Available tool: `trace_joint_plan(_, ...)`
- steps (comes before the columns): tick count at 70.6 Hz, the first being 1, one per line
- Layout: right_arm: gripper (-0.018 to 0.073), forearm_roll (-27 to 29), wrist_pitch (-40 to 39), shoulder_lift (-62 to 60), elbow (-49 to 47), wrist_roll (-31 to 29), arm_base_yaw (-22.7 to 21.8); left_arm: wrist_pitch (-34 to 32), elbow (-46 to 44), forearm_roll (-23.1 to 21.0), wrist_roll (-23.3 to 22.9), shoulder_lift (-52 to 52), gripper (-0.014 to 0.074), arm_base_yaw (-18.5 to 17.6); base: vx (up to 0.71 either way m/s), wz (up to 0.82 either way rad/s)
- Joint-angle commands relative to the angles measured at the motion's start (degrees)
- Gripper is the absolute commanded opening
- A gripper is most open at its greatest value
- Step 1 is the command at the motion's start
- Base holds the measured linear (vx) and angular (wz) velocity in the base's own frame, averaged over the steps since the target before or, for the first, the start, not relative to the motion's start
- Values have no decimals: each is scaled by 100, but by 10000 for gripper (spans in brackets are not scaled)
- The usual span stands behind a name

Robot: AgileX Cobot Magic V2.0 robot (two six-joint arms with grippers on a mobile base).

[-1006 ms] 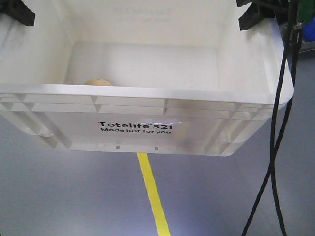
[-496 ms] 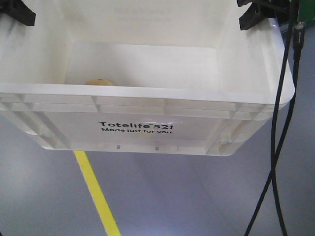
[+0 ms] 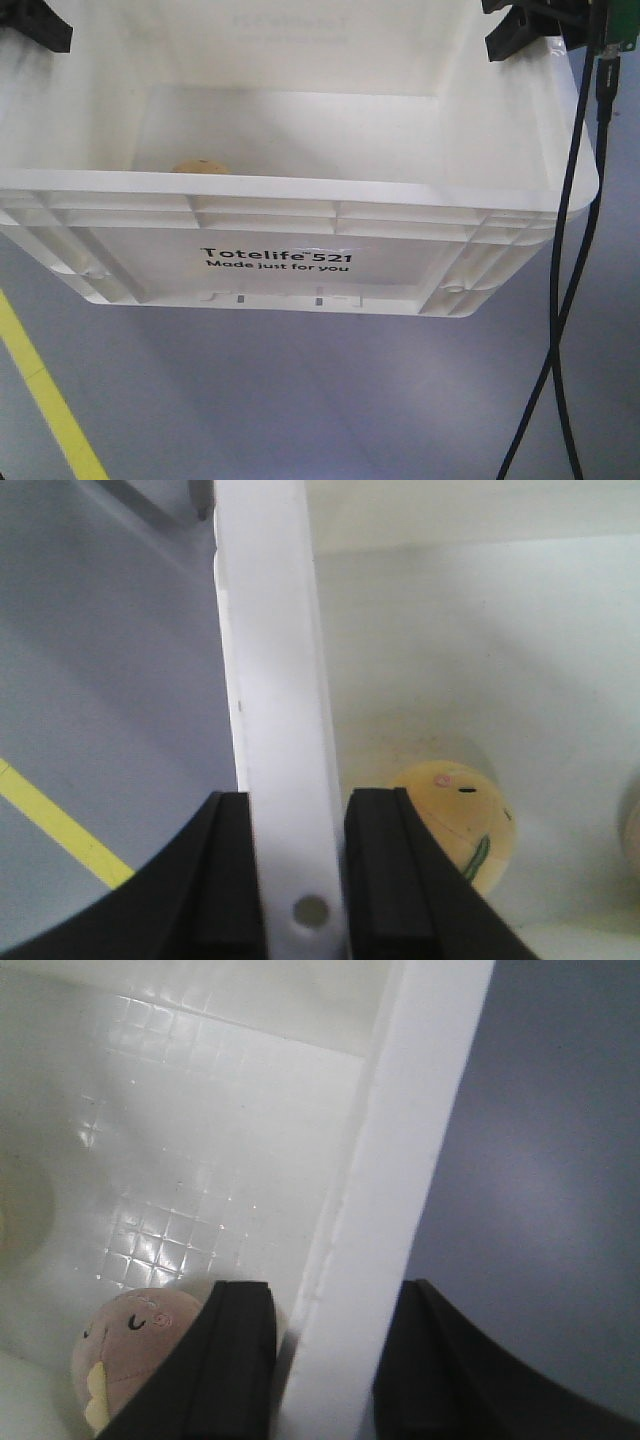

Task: Place moving items into box and shelve
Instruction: 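Hold the tote with both grippers while the base drives away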

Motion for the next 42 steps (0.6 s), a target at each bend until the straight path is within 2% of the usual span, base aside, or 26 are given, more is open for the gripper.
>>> trace_joint_plan(1, -12, 187, -114, -307, -266, -199, 12, -456, -252, -92, 7, -280, -17, -23, 46, -39)
trace_joint_plan(23, -12, 196, -114, -307, -266, -199, 12, -456, -252, -89, 7, -280, -17, -23, 44, -45)
trace_joint_plan(42, -12, 197, -114, -307, -266, -199, 12, -456, -252, -59, 7, -280, -17, -23, 41, -61)
